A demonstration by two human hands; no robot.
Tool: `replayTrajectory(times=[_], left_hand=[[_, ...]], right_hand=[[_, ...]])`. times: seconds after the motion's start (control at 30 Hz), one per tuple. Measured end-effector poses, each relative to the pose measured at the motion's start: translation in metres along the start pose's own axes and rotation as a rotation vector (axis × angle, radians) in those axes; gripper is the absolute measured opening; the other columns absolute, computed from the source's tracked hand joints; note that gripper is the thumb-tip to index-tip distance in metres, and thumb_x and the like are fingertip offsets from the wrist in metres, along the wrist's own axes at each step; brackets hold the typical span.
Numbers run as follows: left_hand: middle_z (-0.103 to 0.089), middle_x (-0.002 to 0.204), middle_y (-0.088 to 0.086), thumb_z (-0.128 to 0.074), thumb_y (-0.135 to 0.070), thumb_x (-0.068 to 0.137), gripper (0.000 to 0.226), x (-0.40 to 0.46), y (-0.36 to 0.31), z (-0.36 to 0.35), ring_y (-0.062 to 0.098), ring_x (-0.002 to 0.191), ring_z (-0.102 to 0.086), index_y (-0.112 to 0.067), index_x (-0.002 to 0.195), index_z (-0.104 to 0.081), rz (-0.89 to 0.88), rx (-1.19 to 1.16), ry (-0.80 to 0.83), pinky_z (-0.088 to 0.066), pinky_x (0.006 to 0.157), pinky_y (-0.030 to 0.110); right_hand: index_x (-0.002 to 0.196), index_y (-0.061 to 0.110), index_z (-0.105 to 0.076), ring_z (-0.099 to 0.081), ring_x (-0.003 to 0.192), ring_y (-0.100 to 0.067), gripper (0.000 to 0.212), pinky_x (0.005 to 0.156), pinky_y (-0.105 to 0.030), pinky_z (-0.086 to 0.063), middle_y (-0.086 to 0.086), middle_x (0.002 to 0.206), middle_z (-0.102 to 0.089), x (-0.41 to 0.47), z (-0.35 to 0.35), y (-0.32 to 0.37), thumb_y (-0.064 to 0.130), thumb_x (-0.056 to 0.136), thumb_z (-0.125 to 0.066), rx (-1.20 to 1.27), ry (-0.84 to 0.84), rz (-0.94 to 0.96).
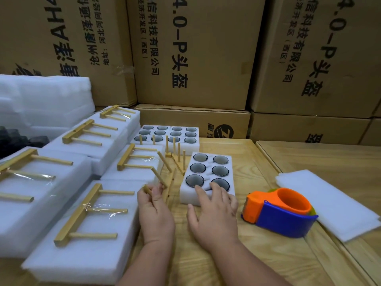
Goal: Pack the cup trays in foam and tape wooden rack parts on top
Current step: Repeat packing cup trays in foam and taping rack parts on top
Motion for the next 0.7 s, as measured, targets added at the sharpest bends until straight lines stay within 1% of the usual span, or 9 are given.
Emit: replayTrajectory(times=[0.13, 0.2, 0.33, 0.4, 0.47, 0.5, 0.53, 0.6, 0.7], left_hand=[[-0.066, 0.098, -0.019, -0.048, -0.023, 0.106, 0.013, -0.004, -0.005, -0.006, -0.016, 0.089, -0.059, -0.029, 0.1, -0.058, -0.056, 0.202, 0.076, -0.038, 0.074, 0.0], [-0.067, 0.099, -0.02, -0.05, -0.028, 0.104, 0.012, -0.005, -0.003, -0.01, -0.02, 0.091, -0.057, -0.031, 0.104, -0.062, -0.053, 0.232, 0.137, -0.037, 0.073, -0.002], [-0.068, 0.1, -0.019, -0.05, -0.031, 0.104, 0.013, -0.004, 0.004, -0.014, -0.006, 0.099, -0.06, -0.034, 0.103, -0.063, -0.012, 0.254, 0.198, -0.04, 0.076, 0.007], [-0.063, 0.109, -0.025, -0.048, -0.028, 0.105, 0.016, -0.005, 0.006, -0.015, 0.0, 0.107, -0.059, -0.037, 0.111, -0.06, -0.002, 0.252, 0.221, -0.041, 0.081, 0.012], [-0.058, 0.118, -0.029, -0.046, -0.026, 0.106, 0.023, -0.009, 0.004, -0.014, -0.002, 0.114, -0.055, -0.042, 0.121, -0.055, -0.005, 0.246, 0.254, -0.037, 0.086, 0.007], [-0.057, 0.122, -0.026, -0.045, -0.026, 0.106, 0.027, -0.011, 0.003, -0.014, -0.003, 0.118, -0.053, -0.042, 0.126, -0.052, -0.014, 0.244, 0.269, -0.035, 0.089, 0.007], [-0.056, 0.127, -0.022, -0.045, -0.026, 0.106, 0.03, -0.014, 0.001, -0.013, -0.003, 0.122, -0.05, -0.042, 0.131, -0.05, -0.026, 0.239, 0.283, -0.035, 0.094, 0.01], [-0.054, 0.136, -0.015, -0.045, -0.03, 0.105, 0.033, -0.021, -0.006, -0.009, -0.003, 0.129, -0.047, -0.041, 0.136, -0.046, -0.075, 0.223, 0.304, -0.036, 0.107, 0.023], [-0.056, 0.142, -0.001, -0.045, -0.032, 0.096, 0.035, -0.038, -0.033, 0.007, 0.017, 0.138, -0.047, -0.033, 0.13, -0.051, -0.311, 0.24, 0.286, -0.037, 0.114, 0.042]], right_hand=[[0.124, 0.028, -0.07, -0.06, 0.116, -0.031, 0.053, 0.095, -0.044, -0.03, -0.011, 0.126, -0.061, -0.006, 0.005, -0.001, 0.052, 0.08, -0.053, 0.0, -0.004, 0.0], [0.123, 0.027, -0.07, -0.061, 0.117, -0.031, 0.051, 0.097, -0.045, -0.033, -0.011, 0.126, -0.062, -0.01, 0.007, -0.002, 0.049, 0.079, -0.059, 0.013, -0.017, 0.006], [0.12, 0.022, -0.072, -0.063, 0.116, -0.03, 0.049, 0.093, -0.05, -0.046, -0.01, 0.126, -0.063, -0.024, 0.012, -0.003, 0.041, 0.075, -0.066, 0.068, -0.021, 0.034], [0.121, 0.018, -0.071, -0.064, 0.116, -0.029, 0.05, 0.091, -0.048, -0.043, -0.009, 0.126, -0.063, -0.033, 0.018, -0.005, 0.038, 0.074, -0.067, 0.106, -0.038, 0.054], [0.119, 0.015, -0.071, -0.066, 0.111, -0.026, 0.051, 0.088, -0.044, -0.04, -0.007, 0.124, -0.063, -0.043, 0.024, -0.006, 0.035, 0.072, -0.07, 0.137, -0.081, 0.08], [0.118, 0.015, -0.072, -0.066, 0.109, -0.025, 0.05, 0.088, -0.042, -0.039, -0.006, 0.122, -0.064, -0.048, 0.029, -0.006, 0.033, 0.071, -0.071, 0.155, -0.108, 0.099], [0.116, 0.015, -0.072, -0.066, 0.108, -0.023, 0.049, 0.089, -0.041, -0.038, -0.005, 0.122, -0.064, -0.054, 0.033, -0.007, 0.032, 0.07, -0.071, 0.17, -0.137, 0.113], [0.112, 0.016, -0.074, -0.065, 0.108, -0.019, 0.046, 0.09, -0.038, -0.034, -0.003, 0.12, -0.065, -0.066, 0.042, -0.007, 0.033, 0.07, -0.067, 0.204, -0.196, 0.138], [0.104, 0.019, -0.076, -0.06, 0.107, -0.011, 0.045, 0.084, -0.031, -0.031, 0.0, 0.116, -0.068, -0.086, 0.057, -0.008, 0.038, 0.067, -0.06, 0.26, -0.27, 0.162]])
Point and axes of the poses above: each hand's wrist, its own x-axis towards the middle knuckle, its own z-axis out of the back of the hand, y = z × x, the point moved 7 cm from there along x, towards the middle knuckle
